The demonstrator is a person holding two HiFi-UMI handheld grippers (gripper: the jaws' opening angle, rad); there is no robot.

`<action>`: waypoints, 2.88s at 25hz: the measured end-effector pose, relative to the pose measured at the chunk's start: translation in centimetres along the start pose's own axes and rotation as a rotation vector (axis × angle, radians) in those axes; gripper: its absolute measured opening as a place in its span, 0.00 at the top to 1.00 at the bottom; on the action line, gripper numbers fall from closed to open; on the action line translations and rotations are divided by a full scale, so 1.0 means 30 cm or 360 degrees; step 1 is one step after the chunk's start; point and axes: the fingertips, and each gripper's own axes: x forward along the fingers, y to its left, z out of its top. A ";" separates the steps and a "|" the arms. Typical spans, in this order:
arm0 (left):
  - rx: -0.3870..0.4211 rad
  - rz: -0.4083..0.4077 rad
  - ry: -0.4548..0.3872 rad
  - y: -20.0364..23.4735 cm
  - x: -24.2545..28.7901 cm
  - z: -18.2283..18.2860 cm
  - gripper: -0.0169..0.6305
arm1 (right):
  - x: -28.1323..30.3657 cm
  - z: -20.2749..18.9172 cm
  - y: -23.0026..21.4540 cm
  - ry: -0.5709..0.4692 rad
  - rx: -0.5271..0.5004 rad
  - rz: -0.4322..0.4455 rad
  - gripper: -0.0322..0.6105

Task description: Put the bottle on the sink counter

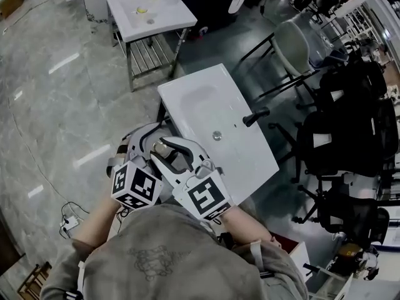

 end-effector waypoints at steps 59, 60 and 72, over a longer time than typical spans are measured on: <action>-0.0072 -0.0046 -0.0045 0.422 0.908 -0.382 0.47 | 0.577 -0.541 -0.744 0.0262 -0.0011 -0.0066 0.74; -0.0067 -0.0050 -0.0033 0.417 0.922 -0.398 0.47 | 0.585 -0.560 -0.748 0.0268 -0.0001 -0.0071 0.74; -0.0097 -0.0127 0.0065 0.390 1.058 -0.531 0.47 | 0.657 -0.723 -0.805 0.0341 0.0110 -0.0111 0.74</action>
